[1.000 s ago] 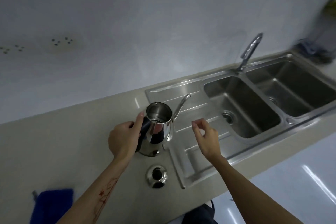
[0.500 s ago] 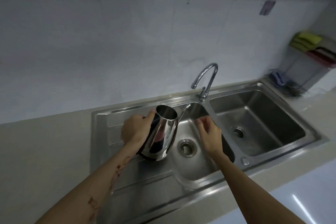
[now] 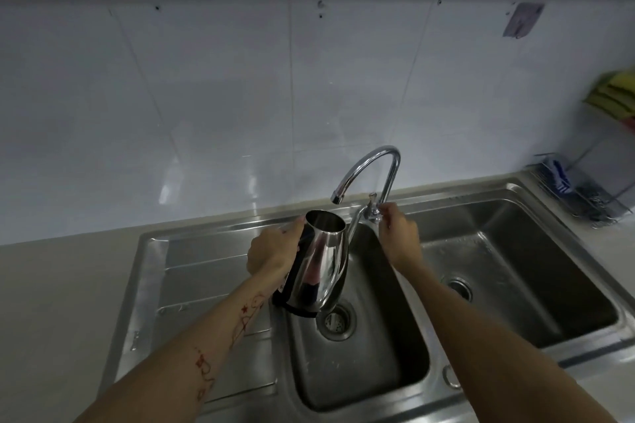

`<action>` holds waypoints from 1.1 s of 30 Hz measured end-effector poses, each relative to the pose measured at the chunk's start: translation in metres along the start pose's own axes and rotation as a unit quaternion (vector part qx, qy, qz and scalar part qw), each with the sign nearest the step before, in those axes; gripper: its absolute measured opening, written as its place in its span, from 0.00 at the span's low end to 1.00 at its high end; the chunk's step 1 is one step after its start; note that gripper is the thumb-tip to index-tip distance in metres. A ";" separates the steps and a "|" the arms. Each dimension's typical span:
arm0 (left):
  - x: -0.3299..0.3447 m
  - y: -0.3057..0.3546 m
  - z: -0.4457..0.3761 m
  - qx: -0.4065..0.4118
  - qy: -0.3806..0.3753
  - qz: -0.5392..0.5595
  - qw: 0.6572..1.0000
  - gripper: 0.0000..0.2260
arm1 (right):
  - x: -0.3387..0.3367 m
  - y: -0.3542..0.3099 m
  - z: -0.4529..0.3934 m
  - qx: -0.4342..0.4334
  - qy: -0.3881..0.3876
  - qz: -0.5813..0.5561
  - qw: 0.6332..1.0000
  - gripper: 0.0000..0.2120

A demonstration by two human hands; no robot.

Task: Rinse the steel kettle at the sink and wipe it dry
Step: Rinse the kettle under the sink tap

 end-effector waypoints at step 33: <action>0.030 0.013 -0.022 -0.013 0.058 0.095 0.994 0.29 | 0.056 0.054 -0.086 -0.132 -0.314 0.157 0.927 0.46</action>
Point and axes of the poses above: each hand's wrist, its own z-axis away from the middle knuckle, its own x-axis out of the palm, y = z × x, the point moved 4 cm from there along -z, towards the middle knuckle, and after that the axes turned 7 degrees about -x, right-handed, at the moved point
